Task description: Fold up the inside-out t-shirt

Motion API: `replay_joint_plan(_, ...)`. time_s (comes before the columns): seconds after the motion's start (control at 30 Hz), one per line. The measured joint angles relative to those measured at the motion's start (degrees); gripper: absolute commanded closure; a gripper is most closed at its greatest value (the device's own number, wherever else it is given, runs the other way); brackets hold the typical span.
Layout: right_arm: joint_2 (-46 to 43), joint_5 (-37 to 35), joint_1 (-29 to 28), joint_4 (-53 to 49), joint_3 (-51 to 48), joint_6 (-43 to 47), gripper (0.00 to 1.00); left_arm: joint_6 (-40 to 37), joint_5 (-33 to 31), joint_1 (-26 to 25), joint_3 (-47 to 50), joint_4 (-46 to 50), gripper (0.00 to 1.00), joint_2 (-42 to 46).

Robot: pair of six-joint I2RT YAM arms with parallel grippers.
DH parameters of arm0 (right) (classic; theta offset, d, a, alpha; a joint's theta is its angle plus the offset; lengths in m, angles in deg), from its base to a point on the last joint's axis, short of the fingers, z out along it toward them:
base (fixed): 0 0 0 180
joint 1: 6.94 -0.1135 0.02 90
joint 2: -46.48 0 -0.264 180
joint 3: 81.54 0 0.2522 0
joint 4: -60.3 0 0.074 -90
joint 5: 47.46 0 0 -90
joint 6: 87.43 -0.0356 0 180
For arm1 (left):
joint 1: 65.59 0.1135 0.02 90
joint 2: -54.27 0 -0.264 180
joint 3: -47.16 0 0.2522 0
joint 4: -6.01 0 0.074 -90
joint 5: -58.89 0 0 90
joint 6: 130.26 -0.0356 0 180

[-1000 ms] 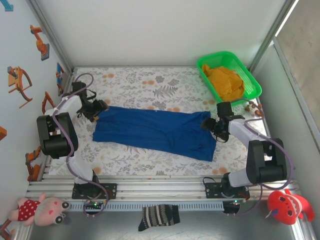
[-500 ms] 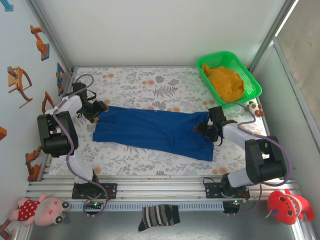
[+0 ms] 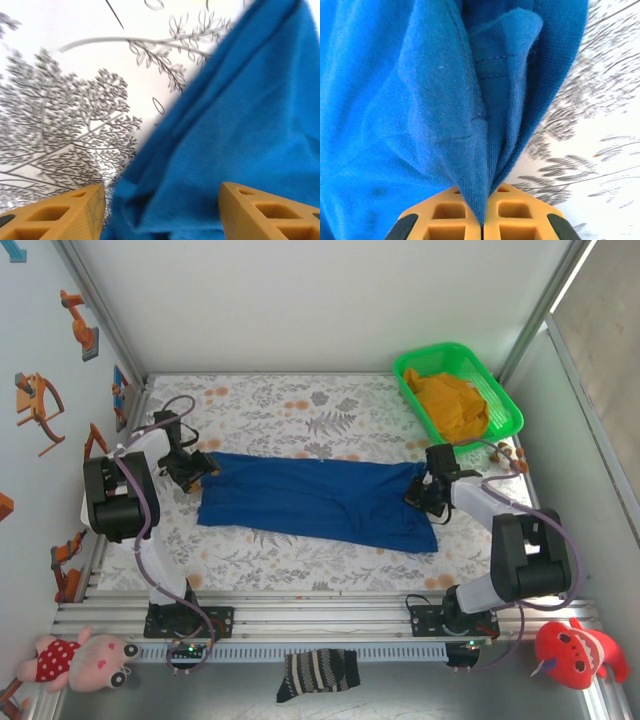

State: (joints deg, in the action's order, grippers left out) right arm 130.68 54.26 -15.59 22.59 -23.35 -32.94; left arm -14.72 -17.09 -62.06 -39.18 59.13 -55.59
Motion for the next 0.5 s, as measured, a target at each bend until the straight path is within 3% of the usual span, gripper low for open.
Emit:
replay_joint_plan(0.27, -0.6, -0.4, 1.9, -7.2, 8.7, 4.0, 1.00, 1.4, 1.3, -7.6, 6.0, -2.0, 0.39, 4.8)
replay_joint_plan(0.5, -0.6, 1.2, 1.9, -10.3, 9.7, 4.7, 1.00, 1.4, 0.7, -7.2, 1.7, 0.1, 0.38, 6.1)
